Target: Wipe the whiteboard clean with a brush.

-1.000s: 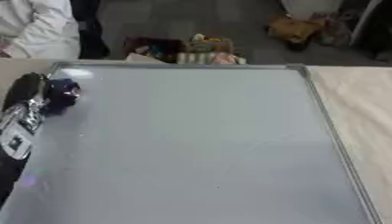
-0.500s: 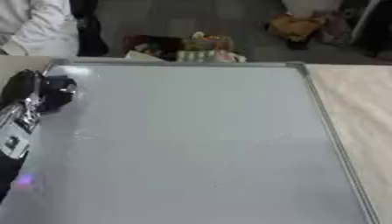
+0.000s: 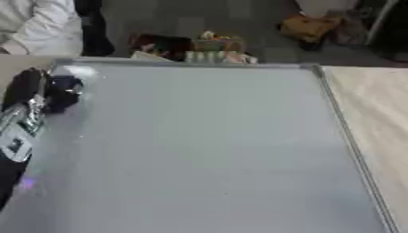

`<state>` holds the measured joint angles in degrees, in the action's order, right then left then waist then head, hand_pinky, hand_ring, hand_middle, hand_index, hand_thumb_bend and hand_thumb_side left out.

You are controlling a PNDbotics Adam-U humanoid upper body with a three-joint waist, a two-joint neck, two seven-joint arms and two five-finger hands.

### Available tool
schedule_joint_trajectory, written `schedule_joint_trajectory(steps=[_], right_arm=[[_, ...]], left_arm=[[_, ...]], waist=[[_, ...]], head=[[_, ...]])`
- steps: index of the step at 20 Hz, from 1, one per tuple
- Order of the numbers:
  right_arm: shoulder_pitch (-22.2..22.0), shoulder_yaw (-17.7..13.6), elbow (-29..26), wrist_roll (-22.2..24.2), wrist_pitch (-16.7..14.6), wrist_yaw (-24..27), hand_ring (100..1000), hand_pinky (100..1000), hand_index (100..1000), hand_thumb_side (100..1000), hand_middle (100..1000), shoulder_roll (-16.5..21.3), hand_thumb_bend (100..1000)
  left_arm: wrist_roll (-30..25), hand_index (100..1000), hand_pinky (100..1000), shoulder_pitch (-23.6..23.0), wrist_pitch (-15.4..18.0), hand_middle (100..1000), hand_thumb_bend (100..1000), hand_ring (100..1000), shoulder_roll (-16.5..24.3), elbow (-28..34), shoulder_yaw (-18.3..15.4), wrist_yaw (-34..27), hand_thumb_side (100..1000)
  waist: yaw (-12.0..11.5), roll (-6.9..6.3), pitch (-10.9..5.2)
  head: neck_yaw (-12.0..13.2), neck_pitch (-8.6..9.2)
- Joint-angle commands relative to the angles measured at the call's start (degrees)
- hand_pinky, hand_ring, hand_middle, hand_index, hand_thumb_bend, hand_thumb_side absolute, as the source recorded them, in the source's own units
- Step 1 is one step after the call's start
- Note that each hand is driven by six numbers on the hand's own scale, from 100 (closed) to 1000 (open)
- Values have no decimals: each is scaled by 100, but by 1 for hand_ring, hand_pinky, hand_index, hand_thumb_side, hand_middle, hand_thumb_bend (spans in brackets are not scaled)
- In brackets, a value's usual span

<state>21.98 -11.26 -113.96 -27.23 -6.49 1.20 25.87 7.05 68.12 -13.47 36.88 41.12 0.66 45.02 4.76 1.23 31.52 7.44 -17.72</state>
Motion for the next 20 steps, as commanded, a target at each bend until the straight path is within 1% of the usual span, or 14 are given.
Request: schedule_joint_trajectory(steps=[1,6,10,14,20], right_arm=[[45,-51,-63,16,-5,46,786,837,837,1000,657,83,100],[56,-57,-63,14,-5,47,786,838,838,1000,657,72,100],[53,-62,-63,15,0,48,787,838,838,1000,657,65,100],[52,-63,-63,18,3,53,787,839,838,1000,657,57,100],[52,-73,-63,5,5,55,787,839,838,1000,657,51,100]], left_arm=[[-115,593,401,5,88,273,100,445,-254,-52,145,106,579],[-188,592,401,33,128,274,100,446,-313,-67,148,198,581],[-255,592,401,56,198,274,100,446,-368,-39,191,240,581],[-390,591,402,71,322,276,100,446,-448,23,293,272,582],[-737,591,402,69,541,276,100,446,-557,133,473,236,587]], waist=[[61,26,-66],[102,1,-37],[109,-4,-30],[119,-3,-36],[126,6,-51]], head=[[25,88],[40,134],[49,134],[61,144],[72,151]])
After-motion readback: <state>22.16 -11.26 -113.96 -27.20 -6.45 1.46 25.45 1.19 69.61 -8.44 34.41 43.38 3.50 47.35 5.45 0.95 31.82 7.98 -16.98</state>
